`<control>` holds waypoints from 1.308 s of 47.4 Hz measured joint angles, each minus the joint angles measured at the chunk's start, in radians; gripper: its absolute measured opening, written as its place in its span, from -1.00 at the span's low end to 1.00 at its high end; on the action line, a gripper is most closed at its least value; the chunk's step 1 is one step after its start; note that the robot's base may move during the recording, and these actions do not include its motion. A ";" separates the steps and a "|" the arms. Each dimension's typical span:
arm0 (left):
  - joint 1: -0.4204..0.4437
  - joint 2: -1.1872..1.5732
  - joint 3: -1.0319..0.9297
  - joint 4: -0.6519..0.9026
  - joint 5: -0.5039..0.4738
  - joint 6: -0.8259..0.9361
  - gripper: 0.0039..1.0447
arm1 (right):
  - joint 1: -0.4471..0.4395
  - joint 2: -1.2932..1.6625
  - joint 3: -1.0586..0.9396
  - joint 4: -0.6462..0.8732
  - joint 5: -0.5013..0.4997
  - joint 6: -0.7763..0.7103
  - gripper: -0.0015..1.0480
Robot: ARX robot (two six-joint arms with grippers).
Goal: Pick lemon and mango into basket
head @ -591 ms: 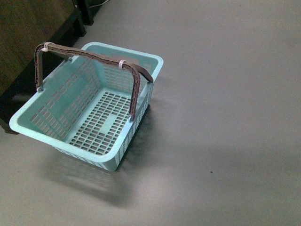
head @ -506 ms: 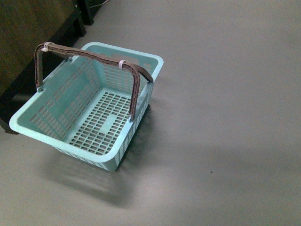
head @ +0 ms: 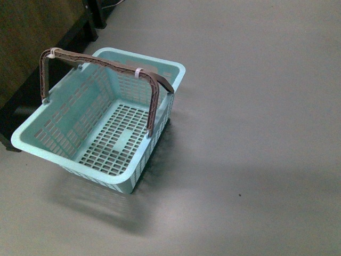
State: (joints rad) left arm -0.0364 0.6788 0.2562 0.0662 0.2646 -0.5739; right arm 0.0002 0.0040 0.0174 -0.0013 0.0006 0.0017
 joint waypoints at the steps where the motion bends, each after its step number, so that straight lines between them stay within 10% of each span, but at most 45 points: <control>1: -0.005 0.049 0.008 0.045 -0.010 -0.037 0.87 | 0.000 0.000 0.000 0.000 0.000 0.000 0.83; 13: -0.109 0.800 0.219 0.532 -0.224 -0.386 0.87 | 0.000 0.000 0.000 0.000 0.000 0.000 0.83; 62: -0.158 1.639 0.975 0.454 -0.370 -0.716 0.87 | 0.000 0.000 0.000 0.000 0.000 0.000 0.83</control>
State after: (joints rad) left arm -0.1940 2.3180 1.2308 0.5201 -0.1055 -1.2903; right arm 0.0002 0.0040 0.0174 -0.0013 0.0006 0.0017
